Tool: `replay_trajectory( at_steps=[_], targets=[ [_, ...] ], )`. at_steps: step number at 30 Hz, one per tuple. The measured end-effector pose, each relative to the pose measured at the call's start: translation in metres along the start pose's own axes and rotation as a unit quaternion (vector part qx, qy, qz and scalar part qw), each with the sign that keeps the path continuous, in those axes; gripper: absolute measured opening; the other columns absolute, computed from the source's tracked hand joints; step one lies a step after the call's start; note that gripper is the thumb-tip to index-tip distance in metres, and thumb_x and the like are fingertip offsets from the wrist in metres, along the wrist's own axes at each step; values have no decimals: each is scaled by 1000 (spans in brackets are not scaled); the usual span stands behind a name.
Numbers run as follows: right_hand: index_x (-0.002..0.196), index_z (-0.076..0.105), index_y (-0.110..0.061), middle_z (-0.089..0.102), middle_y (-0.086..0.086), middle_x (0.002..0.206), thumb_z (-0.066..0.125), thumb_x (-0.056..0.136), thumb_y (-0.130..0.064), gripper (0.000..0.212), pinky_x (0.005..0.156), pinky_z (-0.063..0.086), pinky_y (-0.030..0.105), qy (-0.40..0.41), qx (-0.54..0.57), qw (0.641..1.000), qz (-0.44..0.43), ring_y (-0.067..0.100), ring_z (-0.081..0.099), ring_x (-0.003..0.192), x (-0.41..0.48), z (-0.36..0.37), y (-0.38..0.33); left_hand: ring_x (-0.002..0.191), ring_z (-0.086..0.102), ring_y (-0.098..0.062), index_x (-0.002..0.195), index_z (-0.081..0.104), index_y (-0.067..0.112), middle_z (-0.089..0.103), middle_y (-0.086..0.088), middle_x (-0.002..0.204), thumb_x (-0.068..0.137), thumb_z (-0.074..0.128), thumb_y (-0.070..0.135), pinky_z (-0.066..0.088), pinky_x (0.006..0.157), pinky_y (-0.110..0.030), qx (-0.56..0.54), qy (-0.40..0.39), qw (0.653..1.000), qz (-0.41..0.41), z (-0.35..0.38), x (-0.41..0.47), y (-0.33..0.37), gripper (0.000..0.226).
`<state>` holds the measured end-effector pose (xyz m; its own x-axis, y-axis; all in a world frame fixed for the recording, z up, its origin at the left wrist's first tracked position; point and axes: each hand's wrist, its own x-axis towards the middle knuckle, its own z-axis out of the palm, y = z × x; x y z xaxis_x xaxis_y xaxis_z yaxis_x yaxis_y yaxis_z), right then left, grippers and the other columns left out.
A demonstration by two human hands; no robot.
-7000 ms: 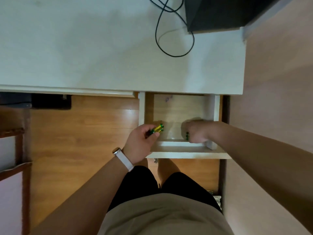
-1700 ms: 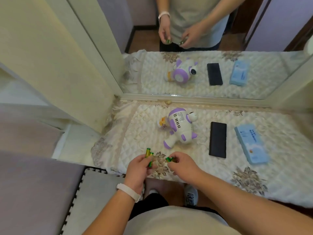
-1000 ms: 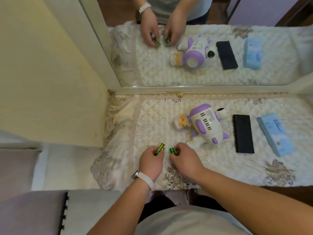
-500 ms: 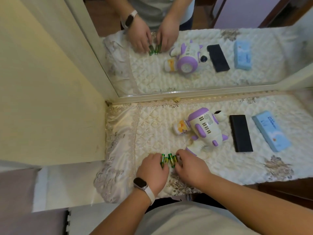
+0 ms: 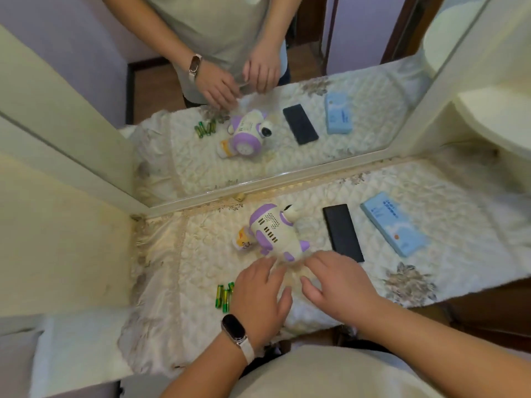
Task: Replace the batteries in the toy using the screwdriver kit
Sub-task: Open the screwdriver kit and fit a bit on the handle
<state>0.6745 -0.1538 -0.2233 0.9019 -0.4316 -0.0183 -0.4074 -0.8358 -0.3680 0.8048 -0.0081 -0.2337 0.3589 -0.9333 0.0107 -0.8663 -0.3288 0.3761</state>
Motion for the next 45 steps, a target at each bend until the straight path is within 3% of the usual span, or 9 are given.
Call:
replay_trajectory(
  at_steps=[9,16,19,23,26,30,35,40,45],
  targets=[
    [112,61,-20,60,0,104,36,83,-53,51,68,50,37,-113,-35,991,67,22,59,93,-19,-11,120,112,65,-31,118,66,16,66,-11,127,82,54,37,58,85,-40,47,-85,995,19,52,75,94,44],
    [116,59,-16,60,5,105,33,80,-49,56,68,50,39,-157,-2,988,13,27,58,92,-25,15,163,118,56,-33,138,54,8,56,-14,136,92,57,14,43,98,-36,-52,-114,974,-190,104,107,111,47],
    [120,60,-13,63,5,106,43,77,-44,55,66,52,38,-159,30,987,-4,25,61,89,-30,18,174,122,56,-29,143,48,7,58,-12,136,92,55,10,43,105,-36,-123,-77,945,-292,115,114,113,52],
    [121,62,-13,65,4,114,46,76,-43,57,73,54,34,-163,51,985,-17,22,63,96,-34,17,181,92,63,-20,121,55,13,66,1,96,95,57,13,49,75,-27,-281,-14,855,-436,112,135,127,26],
    [122,61,-11,65,5,117,45,77,-44,58,77,55,35,-172,55,983,-26,22,63,100,-35,16,186,89,62,-20,114,58,10,65,-3,96,97,61,30,45,71,-28,-318,-22,807,-497,111,152,125,27],
    [138,46,-9,52,9,138,42,87,-41,60,97,46,40,-175,52,982,-54,26,51,122,-35,14,191,77,65,-13,101,66,10,69,-2,87,97,61,33,45,59,-23,-361,-39,787,-499,110,161,131,24],
    [144,34,-15,38,3,147,41,96,-39,55,103,39,38,-181,96,978,-36,23,43,126,-35,-6,193,82,70,-17,104,69,10,74,-6,91,98,61,31,53,69,-28,-409,-17,774,-484,102,153,140,23],
    [137,41,-24,48,-9,128,43,96,-41,44,88,44,29,-128,208,969,36,12,51,111,-26,-42,182,92,74,-25,107,70,8,77,-11,99,99,60,25,60,79,-39,-524,10,723,-450,73,149,146,21],
    [103,51,-38,59,-14,90,58,91,-37,14,75,52,27,-52,388,905,164,3,58,78,-6,-71,151,103,71,-33,113,69,6,75,-17,107,100,57,26,57,92,-47,-571,33,712,-408,34,144,146,26]
  ],
)
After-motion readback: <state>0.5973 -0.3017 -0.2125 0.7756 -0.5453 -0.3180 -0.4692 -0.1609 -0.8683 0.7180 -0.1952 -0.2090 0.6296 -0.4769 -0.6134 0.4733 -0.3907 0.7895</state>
